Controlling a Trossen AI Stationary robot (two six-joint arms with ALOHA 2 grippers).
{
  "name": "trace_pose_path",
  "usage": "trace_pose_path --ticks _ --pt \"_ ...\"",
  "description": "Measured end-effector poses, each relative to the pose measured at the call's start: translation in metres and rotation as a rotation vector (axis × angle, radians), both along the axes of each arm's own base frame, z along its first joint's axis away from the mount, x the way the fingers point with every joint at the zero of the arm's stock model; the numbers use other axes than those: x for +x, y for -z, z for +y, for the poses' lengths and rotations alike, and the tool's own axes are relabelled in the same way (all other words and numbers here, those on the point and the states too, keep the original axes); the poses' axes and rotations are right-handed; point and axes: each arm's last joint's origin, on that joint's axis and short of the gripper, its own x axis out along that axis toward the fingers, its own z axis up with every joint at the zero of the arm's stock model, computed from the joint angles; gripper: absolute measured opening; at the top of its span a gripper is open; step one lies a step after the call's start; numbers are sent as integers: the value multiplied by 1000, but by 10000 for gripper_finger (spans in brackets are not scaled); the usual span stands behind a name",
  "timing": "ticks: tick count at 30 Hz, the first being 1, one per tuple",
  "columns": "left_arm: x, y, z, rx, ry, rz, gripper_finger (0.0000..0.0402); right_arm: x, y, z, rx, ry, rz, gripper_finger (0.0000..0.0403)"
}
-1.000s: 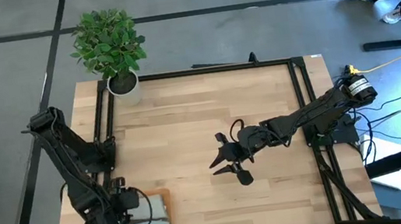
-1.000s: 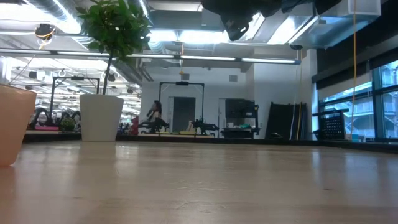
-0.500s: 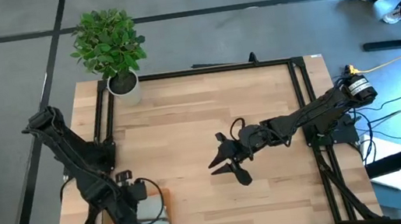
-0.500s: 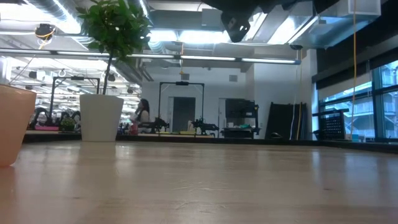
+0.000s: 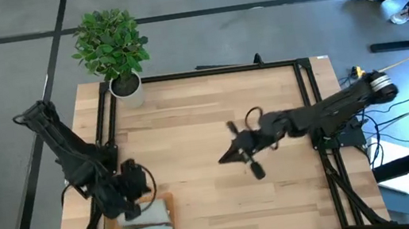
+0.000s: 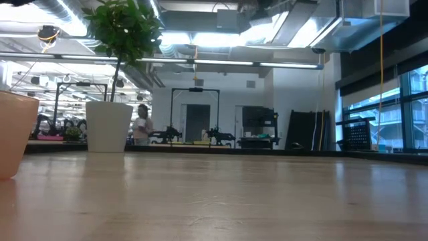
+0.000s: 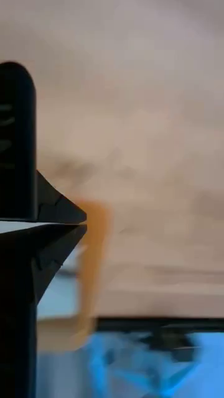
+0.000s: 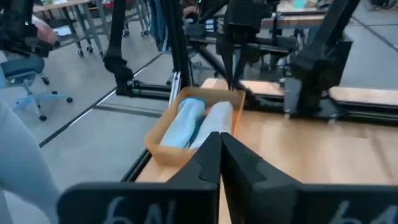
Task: Roll microfiber towels into tight, uniform cylinder then place into a basket
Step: Return to Home Position
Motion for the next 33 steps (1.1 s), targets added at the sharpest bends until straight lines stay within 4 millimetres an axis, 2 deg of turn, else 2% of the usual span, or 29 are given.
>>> trace_pose_path --ticks 4,10,15,17,20,25,29,33 --pt "-1 -16 22 93 -28 -135 0 -31 -30 -17 -34 29 -24 5" --pt "-7 -37 57 179 -80 -255 0 -94 -68 -44 -61 80 -65 4" --pt "-19 -51 79 180 -113 -334 0 -143 -84 -53 -59 92 -106 3" --pt "-23 -56 83 189 -88 -363 0 -156 -79 -55 -61 92 -124 2" --pt "-31 -60 88 214 -52 -392 0 -170 -61 -56 -46 95 -142 2" --pt "-42 -66 100 245 -143 -490 0 -189 -25 -57 56 49 -243 2" --pt "-51 -55 107 262 -166 -576 0 -205 -1 -59 124 48 -340 1" --pt "-61 -32 114 198 -182 -647 0 -218 19 -61 152 55 -395 1"
